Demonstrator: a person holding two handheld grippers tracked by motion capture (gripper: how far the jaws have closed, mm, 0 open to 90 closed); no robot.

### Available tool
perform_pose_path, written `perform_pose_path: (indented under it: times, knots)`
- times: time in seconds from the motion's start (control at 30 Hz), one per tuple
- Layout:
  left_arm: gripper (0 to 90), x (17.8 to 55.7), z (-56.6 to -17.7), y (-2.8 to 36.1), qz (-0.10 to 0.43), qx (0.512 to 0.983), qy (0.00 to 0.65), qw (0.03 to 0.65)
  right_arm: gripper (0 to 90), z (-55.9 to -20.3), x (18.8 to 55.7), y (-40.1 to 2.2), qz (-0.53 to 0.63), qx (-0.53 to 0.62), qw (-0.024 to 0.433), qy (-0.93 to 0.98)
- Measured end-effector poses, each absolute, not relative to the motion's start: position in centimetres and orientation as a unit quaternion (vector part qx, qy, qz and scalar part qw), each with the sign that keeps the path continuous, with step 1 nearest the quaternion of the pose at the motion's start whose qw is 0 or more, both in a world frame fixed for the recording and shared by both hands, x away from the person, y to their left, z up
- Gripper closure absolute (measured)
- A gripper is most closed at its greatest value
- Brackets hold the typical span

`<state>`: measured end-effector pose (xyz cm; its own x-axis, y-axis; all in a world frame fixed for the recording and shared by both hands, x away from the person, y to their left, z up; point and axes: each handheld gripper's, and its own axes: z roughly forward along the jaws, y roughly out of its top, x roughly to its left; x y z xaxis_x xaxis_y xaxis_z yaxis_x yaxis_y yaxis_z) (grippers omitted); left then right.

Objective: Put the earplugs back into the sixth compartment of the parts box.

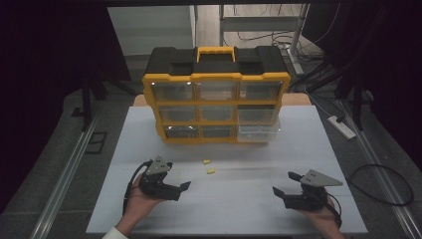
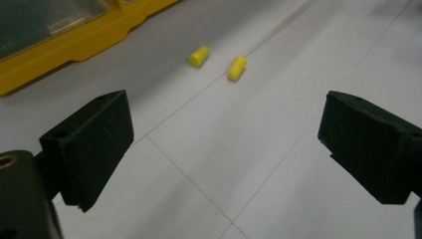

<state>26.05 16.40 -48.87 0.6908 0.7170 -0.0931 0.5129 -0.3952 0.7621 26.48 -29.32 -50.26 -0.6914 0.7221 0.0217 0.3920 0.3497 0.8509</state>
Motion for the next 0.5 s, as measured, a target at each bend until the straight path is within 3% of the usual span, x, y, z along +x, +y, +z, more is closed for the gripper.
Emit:
perform_pose_path:
  times: [0.5]
  knots:
    - [7.6,27.8,-48.4,15.0,0.120,0.838,0.361,0.392,18.9,-50.3,26.5,-29.4,0.449,0.350,0.184,0.801]
